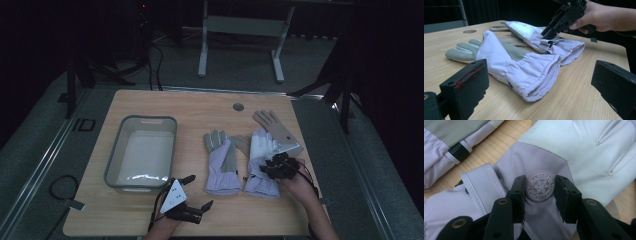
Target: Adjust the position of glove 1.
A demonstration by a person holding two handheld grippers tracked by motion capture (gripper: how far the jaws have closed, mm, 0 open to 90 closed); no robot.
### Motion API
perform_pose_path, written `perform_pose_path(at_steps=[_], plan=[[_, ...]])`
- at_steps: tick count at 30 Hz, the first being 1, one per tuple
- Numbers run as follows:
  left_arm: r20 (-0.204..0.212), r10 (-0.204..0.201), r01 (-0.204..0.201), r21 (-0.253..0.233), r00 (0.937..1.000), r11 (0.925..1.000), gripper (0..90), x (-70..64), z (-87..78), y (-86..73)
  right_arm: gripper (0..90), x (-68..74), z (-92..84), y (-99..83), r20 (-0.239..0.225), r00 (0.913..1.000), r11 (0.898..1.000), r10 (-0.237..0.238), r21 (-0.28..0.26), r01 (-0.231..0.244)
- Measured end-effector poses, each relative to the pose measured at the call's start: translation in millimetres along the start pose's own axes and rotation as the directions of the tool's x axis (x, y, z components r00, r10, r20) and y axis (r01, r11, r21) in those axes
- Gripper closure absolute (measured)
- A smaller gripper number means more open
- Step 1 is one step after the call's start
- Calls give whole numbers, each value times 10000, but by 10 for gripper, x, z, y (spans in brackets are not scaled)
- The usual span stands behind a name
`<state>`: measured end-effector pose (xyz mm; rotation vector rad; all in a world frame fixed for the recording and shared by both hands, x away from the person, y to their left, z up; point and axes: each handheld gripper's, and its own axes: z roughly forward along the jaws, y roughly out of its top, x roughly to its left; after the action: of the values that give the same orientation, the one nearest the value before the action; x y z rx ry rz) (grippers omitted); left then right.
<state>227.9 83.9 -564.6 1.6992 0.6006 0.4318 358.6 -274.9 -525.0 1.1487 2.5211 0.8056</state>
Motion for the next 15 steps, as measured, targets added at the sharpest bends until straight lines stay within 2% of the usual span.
perform_pose_path(at_steps=[8,9,10,11,13,15], plan=[[-31,-56,56,-7,10000,10000,12,3,1,0,786,62,-36,0,275,9996,9999,98,-106,-95],[-36,-66,66,-18,10000,10000,12,2,1,0,796,49,-83,-1,168,9994,9991,318,-299,-313],[-39,-62,62,-24,10000,10000,12,2,1,0,796,49,-83,-1,168,9994,9991,318,-299,-313],[-47,-54,54,-28,10000,10000,12,1,1,0,801,39,-160,2,37,9989,9977,469,-489,-466],[-51,-44,44,-12,10000,10000,12,1,1,0,801,24,-204,8,-131,9988,9973,462,-562,-469],[-43,-43,43,-17,10000,10000,12,2,1,0,801,-1,-351,42,-199,9991,9959,363,-816,-378]])
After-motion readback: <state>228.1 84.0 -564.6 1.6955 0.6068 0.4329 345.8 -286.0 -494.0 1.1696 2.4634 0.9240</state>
